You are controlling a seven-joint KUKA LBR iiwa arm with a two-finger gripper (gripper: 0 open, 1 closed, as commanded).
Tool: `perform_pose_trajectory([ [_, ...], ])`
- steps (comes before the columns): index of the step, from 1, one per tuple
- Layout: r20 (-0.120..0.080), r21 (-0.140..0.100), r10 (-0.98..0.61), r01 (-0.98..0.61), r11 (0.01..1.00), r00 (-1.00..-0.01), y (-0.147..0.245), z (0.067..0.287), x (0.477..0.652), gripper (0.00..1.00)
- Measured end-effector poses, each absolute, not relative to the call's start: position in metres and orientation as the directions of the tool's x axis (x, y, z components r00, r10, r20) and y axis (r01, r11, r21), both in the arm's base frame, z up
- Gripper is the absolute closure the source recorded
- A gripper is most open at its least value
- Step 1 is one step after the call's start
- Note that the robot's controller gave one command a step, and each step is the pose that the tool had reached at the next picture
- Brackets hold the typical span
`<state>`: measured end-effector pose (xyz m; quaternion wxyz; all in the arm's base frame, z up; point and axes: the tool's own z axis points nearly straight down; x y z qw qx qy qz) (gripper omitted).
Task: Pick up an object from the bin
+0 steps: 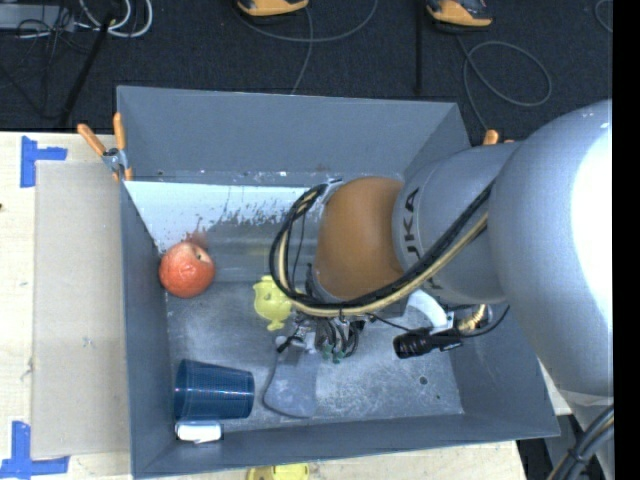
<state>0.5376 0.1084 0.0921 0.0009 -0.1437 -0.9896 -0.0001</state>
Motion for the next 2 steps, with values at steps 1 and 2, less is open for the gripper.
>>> perform_pose_trajectory([
  [1,0.002,0.0,0.285,0.285,0.959,-0.959,0.108,0.092,0.538,1.0],
  [2,0.002,0.0,0.287,0.287,0.958,-0.958,0.101,0.116,0.555,1.0],
])
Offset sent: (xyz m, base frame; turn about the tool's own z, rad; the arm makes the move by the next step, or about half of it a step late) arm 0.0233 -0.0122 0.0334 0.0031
